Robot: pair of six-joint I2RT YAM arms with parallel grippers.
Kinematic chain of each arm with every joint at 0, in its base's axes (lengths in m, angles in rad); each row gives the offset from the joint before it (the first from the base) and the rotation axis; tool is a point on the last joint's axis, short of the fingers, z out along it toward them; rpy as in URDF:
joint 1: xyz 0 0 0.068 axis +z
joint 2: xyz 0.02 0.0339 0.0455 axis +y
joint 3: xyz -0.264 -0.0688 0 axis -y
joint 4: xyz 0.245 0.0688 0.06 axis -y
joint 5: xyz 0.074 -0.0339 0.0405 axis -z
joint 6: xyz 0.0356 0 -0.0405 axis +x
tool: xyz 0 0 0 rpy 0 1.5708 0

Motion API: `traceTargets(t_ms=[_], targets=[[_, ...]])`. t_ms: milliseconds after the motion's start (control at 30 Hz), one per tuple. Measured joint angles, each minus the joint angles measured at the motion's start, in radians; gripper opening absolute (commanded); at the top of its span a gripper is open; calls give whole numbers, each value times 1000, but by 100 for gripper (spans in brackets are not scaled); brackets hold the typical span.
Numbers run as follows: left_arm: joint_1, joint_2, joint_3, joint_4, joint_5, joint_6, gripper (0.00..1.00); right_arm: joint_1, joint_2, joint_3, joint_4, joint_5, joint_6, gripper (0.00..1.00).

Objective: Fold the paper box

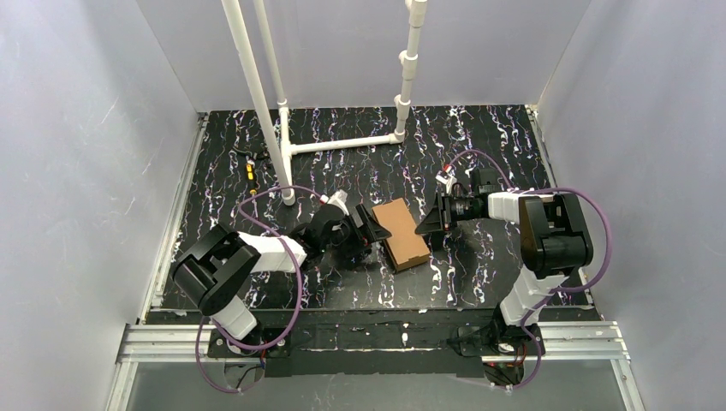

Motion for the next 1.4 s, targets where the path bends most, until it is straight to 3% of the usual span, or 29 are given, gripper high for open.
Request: traceTargets(t_ms=[100, 233, 833, 967, 1233, 1400], targets=[[18, 0, -31, 27, 11, -14, 85, -10, 8, 0, 3, -26, 13, 27], [34, 2, -41, 53, 30, -33, 98, -27, 27, 0, 7, -51, 27, 25], [36, 156, 31, 222, 115, -100, 98, -84, 63, 10, -14, -109, 28, 24], [36, 188, 61, 249, 127, -124, 89, -85, 64, 10, -15, -109, 27, 26], [36, 230, 78, 269, 127, -164, 54, -85, 65, 12, -20, -108, 13, 34], [37, 228, 74, 270, 117, -161, 34, -85, 65, 19, -54, -89, -31, 61]])
